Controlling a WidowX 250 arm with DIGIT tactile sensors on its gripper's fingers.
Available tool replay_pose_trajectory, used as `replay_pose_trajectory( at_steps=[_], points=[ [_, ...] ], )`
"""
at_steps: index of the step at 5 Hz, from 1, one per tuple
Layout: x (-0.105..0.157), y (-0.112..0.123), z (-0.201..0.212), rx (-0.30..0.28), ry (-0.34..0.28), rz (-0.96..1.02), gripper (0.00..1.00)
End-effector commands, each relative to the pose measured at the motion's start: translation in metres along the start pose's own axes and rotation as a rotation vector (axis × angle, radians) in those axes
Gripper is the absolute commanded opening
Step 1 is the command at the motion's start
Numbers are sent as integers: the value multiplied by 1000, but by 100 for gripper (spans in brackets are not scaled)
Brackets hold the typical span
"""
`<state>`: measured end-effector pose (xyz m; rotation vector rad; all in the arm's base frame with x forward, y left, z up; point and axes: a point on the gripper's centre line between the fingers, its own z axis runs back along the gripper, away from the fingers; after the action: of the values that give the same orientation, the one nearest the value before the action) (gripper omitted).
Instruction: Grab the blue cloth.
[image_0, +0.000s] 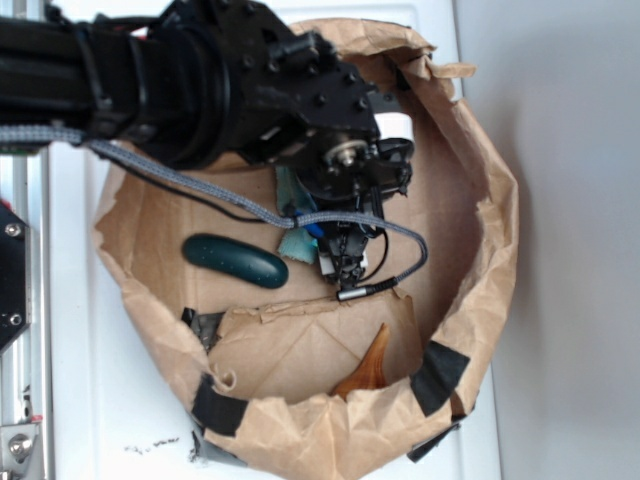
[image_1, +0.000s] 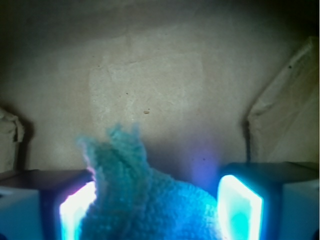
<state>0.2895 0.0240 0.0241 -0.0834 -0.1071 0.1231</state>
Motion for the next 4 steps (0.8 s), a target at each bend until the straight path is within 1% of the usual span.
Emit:
replay_pose_trajectory(
  at_steps=[1,2,3,4],
  points=[
    [15,8,17,-21,-29,74,0],
    [14,7,43,-20,-43,132,0],
    [15,4,83,-58,-48,201,0],
    [15,5,123,-127,-19,217,0]
  ],
)
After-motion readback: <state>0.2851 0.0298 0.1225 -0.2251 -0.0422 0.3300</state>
